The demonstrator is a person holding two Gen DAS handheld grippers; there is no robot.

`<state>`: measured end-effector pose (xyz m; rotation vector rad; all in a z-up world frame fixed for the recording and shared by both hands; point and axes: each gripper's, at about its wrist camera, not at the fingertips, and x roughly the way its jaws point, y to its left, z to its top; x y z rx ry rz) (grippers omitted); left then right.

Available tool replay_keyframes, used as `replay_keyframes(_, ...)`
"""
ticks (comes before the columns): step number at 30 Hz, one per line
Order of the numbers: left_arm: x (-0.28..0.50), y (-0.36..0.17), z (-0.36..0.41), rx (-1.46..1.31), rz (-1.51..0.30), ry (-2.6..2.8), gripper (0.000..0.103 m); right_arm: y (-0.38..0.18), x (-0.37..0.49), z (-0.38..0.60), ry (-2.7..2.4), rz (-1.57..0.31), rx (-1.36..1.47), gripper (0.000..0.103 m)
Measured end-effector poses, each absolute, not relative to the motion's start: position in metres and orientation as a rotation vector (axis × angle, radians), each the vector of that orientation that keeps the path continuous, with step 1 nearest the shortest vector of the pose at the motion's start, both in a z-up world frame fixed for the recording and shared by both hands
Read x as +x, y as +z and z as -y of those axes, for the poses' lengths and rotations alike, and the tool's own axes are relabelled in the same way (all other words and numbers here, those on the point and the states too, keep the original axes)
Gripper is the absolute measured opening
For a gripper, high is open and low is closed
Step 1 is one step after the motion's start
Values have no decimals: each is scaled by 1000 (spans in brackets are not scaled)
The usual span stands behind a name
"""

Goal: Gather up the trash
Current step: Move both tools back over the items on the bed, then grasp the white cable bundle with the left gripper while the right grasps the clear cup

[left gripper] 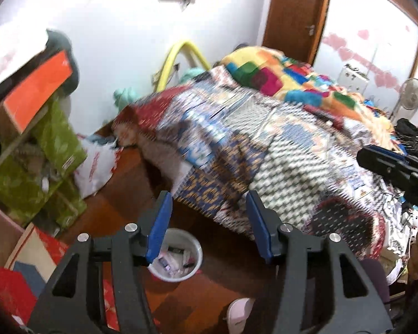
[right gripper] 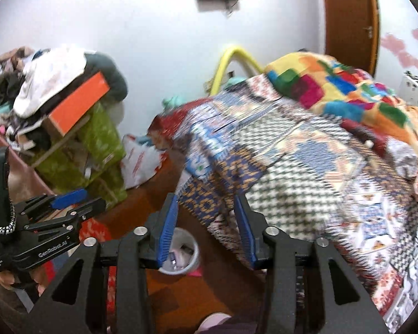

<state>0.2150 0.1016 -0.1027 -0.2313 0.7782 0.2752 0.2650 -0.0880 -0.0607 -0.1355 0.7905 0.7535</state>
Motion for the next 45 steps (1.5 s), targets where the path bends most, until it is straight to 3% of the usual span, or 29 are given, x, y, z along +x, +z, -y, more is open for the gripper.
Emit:
replay_keyframes(3,229,-91,-75,-200,-765,238,57,-52,269,116,702,-757,-114,56)
replay_keyframes(6,246,-84,-49,-183,-755,202,62,-46,276,143,656,-737,-110,57)
replay_keyframes(20,343,-99,53,-102,-833,38,63,-59,333,261,461,-766,-50,58)
replay_keyframes(36,481,-211,154,-30,-1063,-154,63,-127,403,329,361,-920,-5,58)
replay_keyframes(45,528,-266,168,18,-1141,-201,63,-160,440,331,356,-997,1,58)
